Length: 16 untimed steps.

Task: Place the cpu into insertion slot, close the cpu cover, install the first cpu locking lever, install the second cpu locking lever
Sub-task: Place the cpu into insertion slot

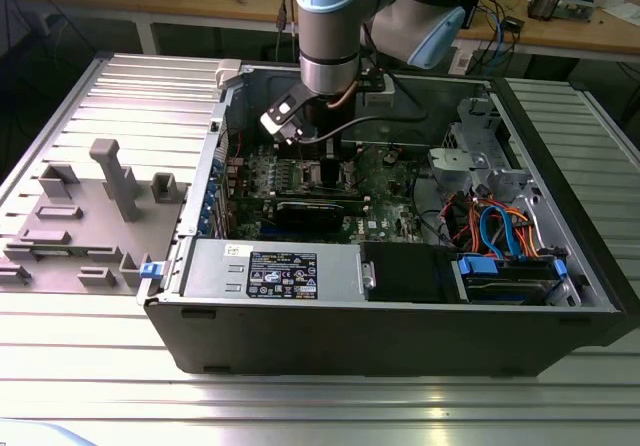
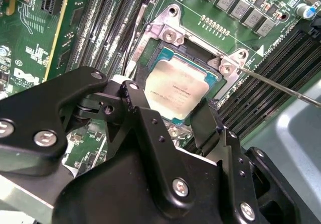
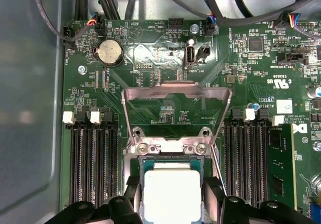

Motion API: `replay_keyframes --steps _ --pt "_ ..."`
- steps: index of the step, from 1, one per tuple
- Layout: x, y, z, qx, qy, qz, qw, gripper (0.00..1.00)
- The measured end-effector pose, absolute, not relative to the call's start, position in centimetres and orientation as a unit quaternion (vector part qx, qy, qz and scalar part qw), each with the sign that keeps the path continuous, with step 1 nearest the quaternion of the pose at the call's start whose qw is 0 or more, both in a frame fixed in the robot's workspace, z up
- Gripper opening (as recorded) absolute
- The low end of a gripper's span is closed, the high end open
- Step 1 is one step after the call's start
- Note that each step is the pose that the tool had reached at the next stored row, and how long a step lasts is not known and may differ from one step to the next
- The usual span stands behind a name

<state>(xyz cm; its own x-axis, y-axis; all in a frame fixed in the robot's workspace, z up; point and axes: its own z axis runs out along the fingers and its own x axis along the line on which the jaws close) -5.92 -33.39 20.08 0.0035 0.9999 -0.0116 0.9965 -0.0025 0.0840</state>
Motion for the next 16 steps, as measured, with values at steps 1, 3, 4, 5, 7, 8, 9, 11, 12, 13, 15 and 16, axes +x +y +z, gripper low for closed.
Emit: replay_keyframes --steps 1,3,4,5,7,8,9,11,12,13,15,16 --pt "-5.9 -33.4 20.2 0.708 0.705 0.025 0.034 0.62" --pt "-5.9 -33.4 20.6 0.708 0.705 0.025 0.033 0.62" --pt "-5.9 -33.4 20.8 0.708 0.705 0.025 0.033 0.62" --pt "-5.9 -33.4 21.0 0.708 0.705 0.024 0.033 0.62" --pt "-5.9 -33.4 21.3 0.708 0.706 0.023 0.031 0.62" --pt "-5.9 -33.4 21.4 0.708 0.706 0.023 0.031 0.6" --pt "-5.9 -33.4 21.5 0.708 0.706 0.022 0.03 0.54" --pt "-5.9 -33.4 21.7 0.708 0.706 0.021 0.029 0.41" --pt "-5.9 -33.4 21.8 0.708 0.706 0.02 0.027 0.35" --pt "-5.9 -33.4 21.9 0.708 0.706 0.019 0.026 0.29" --pt "-5.9 -33.4 21.9 0.708 0.706 0.019 0.025 0.17" --pt "-5.9 -33.4 21.9 0.708 0.706 0.019 0.025 0.17"
